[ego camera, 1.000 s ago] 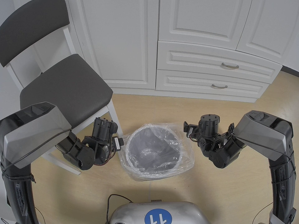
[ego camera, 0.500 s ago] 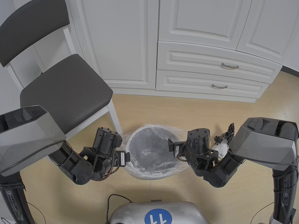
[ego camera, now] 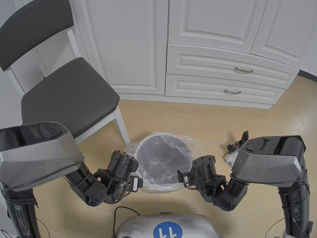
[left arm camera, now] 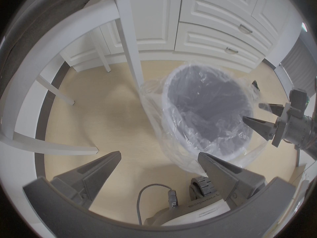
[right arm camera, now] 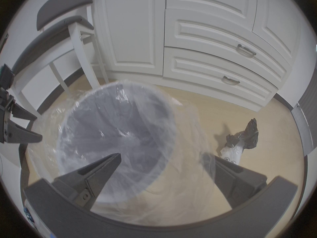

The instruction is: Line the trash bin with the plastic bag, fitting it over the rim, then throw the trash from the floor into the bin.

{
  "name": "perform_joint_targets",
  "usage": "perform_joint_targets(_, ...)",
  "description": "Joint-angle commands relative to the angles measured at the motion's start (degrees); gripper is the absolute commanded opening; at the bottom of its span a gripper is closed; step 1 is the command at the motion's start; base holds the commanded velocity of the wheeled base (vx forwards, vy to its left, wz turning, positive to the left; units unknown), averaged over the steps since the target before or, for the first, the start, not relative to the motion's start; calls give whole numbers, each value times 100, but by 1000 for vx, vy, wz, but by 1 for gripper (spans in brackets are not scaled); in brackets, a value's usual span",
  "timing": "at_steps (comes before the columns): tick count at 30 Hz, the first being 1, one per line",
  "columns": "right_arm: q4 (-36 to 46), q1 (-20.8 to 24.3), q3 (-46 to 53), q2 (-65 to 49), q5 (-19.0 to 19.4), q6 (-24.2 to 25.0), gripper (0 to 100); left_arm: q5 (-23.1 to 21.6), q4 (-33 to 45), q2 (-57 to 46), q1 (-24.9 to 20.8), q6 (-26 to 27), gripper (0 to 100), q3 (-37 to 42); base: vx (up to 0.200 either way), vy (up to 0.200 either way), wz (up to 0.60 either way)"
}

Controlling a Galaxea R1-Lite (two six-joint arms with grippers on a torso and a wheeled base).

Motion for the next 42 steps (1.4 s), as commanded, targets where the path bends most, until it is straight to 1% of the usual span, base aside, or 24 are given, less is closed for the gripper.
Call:
perform_joint_targets(1,0,77,211,100,28,-43,100,-8,24,187,-24,67,100,78,0,0,0)
perform_joint_targets(5,-79,94,378,82,63,-183,100,-148,-20,178,-24,277,100,289,0,0,0)
perform_joint_targets(8,-219,103,430,100,63,-219,100,-192,-29,169,-24,313,100,342,0,0,0)
perform_joint_targets(9,-404,112,501,135,72,-333,100,-228,-20,160,-24,313,100,368,0,0,0)
perform_joint_targets(12,-466,112,518,223,72,-430,100,-228,-20,257,2,313,100,315,0,0,0)
perform_joint_targets(18,-430,15,351,548,81,-430,100,-254,-29,820,266,295,100,-10,0,0,0)
perform_joint_targets(23,-404,-99,211,742,125,-438,100,-245,-38,1101,354,277,100,-159,0,0,0)
perform_joint_targets(29,-395,-196,44,786,151,-430,100,-245,-47,1171,380,198,100,-344,0,0,0)
perform_joint_targets(32,-422,-249,-71,821,151,-412,100,-210,-82,1268,407,-65,100,-563,0,0,0)
perform_joint_targets(35,-483,-249,-176,865,142,-377,100,-175,-82,1285,424,-127,100,-634,0,0,0)
perform_joint_targets(41,-668,-240,-369,865,142,-192,100,-201,-82,1118,539,-56,100,-511,0,0,0)
perform_joint_targets(42,-791,-240,-431,865,142,-157,100,-219,-73,960,591,-4,100,-361,0,0,0)
